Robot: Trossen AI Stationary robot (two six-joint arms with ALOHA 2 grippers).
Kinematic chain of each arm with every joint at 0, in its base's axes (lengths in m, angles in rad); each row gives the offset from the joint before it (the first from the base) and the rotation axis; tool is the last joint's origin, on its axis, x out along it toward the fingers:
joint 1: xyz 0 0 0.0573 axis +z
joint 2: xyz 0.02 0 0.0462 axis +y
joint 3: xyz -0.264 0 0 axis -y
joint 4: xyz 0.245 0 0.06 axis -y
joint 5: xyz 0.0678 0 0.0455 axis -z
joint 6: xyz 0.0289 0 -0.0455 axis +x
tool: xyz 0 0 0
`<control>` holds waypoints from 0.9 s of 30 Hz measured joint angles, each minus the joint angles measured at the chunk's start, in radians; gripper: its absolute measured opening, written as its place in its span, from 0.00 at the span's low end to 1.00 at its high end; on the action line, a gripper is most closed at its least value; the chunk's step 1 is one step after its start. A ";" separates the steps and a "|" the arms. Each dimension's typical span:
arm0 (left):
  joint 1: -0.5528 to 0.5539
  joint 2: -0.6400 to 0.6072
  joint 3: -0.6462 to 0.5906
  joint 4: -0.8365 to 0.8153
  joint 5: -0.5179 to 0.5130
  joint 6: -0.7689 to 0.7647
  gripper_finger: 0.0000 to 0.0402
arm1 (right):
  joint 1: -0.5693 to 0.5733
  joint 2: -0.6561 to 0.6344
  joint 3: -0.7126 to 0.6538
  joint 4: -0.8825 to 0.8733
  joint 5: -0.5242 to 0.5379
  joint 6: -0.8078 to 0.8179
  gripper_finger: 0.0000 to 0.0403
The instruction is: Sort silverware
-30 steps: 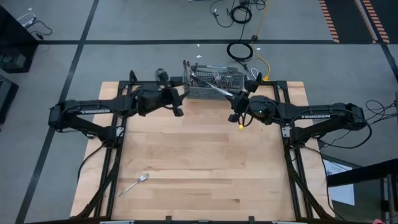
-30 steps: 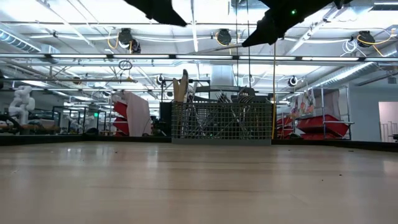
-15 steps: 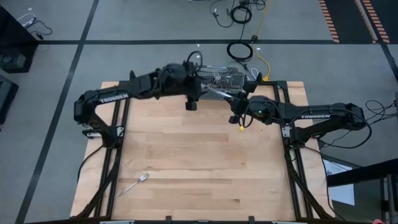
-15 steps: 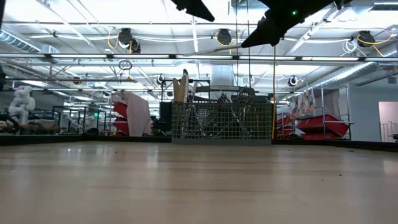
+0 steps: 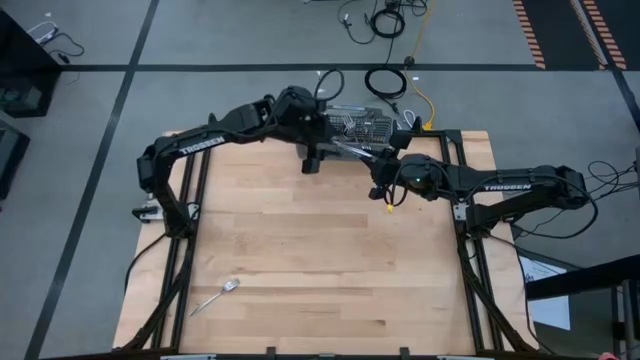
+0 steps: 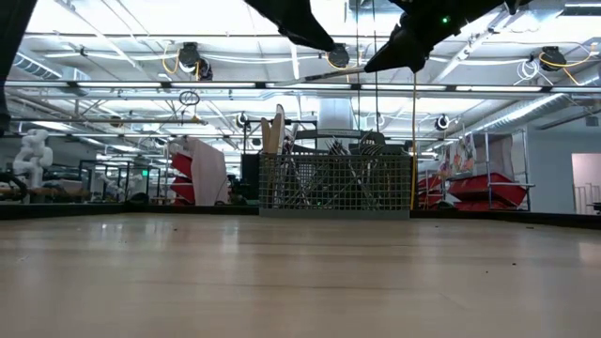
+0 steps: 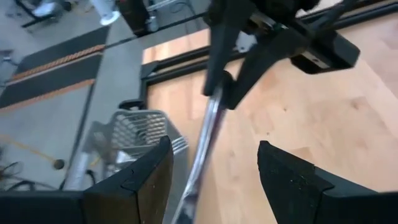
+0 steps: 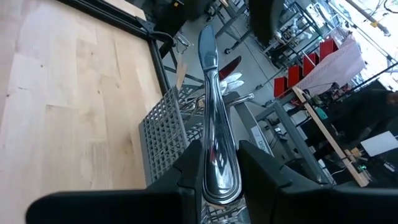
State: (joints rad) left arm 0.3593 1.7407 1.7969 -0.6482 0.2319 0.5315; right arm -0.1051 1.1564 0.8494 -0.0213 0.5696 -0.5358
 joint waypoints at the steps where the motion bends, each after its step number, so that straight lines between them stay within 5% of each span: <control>1: 0.000 0.009 0.000 0.001 0.011 0.003 0.58 | 0.000 0.000 0.000 0.000 0.000 -0.006 0.15; 19: 0.028 0.088 -0.002 0.011 0.002 0.107 0.56 | 0.000 0.000 0.000 0.001 -0.044 -0.052 0.15; 27: 0.052 0.107 -0.003 0.003 0.074 0.104 0.26 | 0.000 0.000 0.000 0.002 -0.040 -0.082 0.15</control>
State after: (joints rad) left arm 0.4113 1.8476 1.7936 -0.6448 0.3060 0.6354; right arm -0.1051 1.1565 0.8494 -0.0197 0.5294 -0.6175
